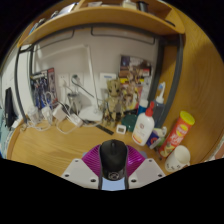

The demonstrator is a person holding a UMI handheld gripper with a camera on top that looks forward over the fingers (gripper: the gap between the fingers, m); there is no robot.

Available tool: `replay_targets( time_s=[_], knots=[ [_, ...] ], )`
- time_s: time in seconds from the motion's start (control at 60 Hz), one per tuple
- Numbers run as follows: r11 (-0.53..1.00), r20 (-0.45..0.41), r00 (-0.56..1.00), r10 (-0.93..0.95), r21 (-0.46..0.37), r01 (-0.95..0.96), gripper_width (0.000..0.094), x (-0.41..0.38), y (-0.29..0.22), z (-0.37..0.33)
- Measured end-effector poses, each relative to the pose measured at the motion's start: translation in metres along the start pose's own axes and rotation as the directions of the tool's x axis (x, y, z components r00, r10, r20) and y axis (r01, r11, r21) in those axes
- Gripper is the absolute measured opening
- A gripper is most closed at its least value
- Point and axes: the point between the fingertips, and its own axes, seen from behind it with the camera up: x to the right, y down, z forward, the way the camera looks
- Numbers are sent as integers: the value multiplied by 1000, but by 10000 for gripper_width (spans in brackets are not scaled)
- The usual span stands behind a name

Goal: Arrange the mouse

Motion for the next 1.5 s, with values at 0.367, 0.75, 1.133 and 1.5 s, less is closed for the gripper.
replay_targets(
  time_s=[0.367, 0.75, 1.133, 1.5],
  knots=[
    [979, 15, 1000, -1, -205, 4, 327, 19, 120, 62],
    [970, 5, 1000, 7, -242, -6, 751, 28, 126, 62],
    [985, 7, 1000, 27, -168, -26, 864, 3, 33, -42],
    [997, 43, 997, 71, 6, -72, 863, -94, -95, -165]
  ],
)
